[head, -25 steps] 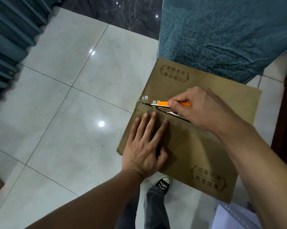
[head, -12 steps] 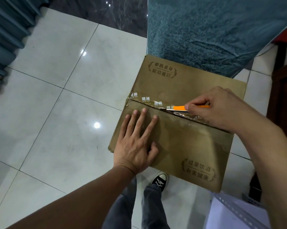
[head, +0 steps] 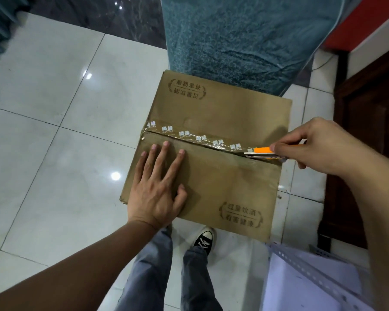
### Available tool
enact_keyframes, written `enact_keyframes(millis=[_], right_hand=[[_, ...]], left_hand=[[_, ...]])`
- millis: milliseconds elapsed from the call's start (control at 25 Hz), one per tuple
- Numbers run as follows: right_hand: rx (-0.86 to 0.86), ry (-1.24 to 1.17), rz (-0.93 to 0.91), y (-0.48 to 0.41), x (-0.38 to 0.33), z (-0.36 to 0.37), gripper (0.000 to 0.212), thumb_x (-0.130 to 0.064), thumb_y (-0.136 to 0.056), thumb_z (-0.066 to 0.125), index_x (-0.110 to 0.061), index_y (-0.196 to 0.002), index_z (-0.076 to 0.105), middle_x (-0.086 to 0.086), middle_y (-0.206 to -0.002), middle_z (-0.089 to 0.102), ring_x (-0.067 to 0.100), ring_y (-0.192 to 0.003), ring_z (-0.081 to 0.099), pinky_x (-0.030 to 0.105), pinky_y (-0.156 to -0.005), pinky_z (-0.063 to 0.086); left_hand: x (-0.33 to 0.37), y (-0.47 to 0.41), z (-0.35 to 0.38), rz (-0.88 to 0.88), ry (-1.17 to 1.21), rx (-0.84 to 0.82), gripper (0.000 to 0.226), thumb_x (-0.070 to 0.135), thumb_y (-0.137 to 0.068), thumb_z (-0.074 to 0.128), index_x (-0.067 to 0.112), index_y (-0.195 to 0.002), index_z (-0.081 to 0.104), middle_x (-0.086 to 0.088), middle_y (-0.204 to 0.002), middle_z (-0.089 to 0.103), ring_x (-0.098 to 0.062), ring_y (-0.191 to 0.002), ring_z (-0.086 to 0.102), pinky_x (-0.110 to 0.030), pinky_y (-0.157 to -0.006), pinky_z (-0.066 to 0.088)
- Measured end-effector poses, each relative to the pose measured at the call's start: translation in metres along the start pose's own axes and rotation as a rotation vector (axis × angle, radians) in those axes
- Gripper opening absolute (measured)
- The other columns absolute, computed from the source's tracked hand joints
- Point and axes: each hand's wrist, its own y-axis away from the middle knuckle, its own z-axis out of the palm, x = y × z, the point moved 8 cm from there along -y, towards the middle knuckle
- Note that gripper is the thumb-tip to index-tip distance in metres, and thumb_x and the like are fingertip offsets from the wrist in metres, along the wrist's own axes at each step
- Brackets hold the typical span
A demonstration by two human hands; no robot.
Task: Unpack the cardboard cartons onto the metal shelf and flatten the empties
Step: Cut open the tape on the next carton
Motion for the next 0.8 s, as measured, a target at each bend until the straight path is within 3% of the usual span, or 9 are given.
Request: enact_keyframes(millis=[200, 360, 520, 720, 800], right_hand=[[0.050, 0.001, 0.066, 0.020, 0.040, -0.015, 0.011, -0.040, -0.082, 0.074, -0.047, -0.075, 0.078, -0.011, -0.071, 0.074, 0.022, -0.063, 0.068, 0.037, -0.057, 0.054], [0.085, -0.023, 0.075, 0.031, 0.056, -0.015, 0.009, -0.039, -0.084, 0.075, -0.045, -0.078, 0.079, -0.010, -0.070, 0.073, 0.029, -0.067, 0.067, 0.036, -0.053, 0.052], [0.117, -0.021, 0.103, 0.040, 0.071, -0.024, 0.005, -0.043, -0.082, 0.075, -0.044, -0.079, 0.079, -0.009, -0.065, 0.071, 0.032, -0.069, 0.067, 0.039, -0.051, 0.052], [0.147, -0.063, 0.109, 0.052, 0.085, -0.025, 0.008, -0.042, -0.084, 0.074, -0.044, -0.079, 0.079, -0.012, -0.067, 0.071, 0.027, -0.067, 0.067, 0.040, -0.054, 0.055], [0.168, -0.085, 0.121, 0.056, 0.091, -0.024, 0.008, -0.042, -0.084, 0.074, -0.046, -0.079, 0.079, -0.014, -0.068, 0.071, 0.027, -0.068, 0.067, 0.042, -0.056, 0.056]], left_hand=[[0.002, 0.001, -0.001, 0.003, 0.018, 0.002, 0.073, 0.046, -0.091, 0.039, 0.023, -0.158, 0.027, -0.011, -0.167, 0.015, -0.031, -0.154, 0.010, -0.052, -0.124, 0.011], [0.006, 0.000, -0.002, -0.009, 0.017, -0.033, 0.074, 0.047, -0.088, 0.039, 0.020, -0.156, 0.032, -0.013, -0.166, 0.018, -0.034, -0.154, 0.012, -0.049, -0.125, 0.008], [0.032, -0.012, -0.004, -0.146, 0.030, -0.029, 0.074, 0.044, -0.083, 0.045, 0.011, -0.149, 0.038, -0.018, -0.163, 0.022, -0.038, -0.151, 0.018, -0.051, -0.124, 0.010], [0.126, -0.020, 0.006, 0.233, 0.066, -0.047, 0.076, 0.040, -0.091, 0.040, 0.015, -0.160, 0.019, -0.011, -0.168, 0.007, -0.031, -0.155, 0.005, -0.053, -0.123, 0.016], [0.147, -0.020, 0.015, 0.291, 0.062, -0.066, 0.074, 0.041, -0.093, 0.040, 0.018, -0.160, 0.019, -0.010, -0.168, 0.007, -0.031, -0.155, 0.004, -0.052, -0.123, 0.015]])
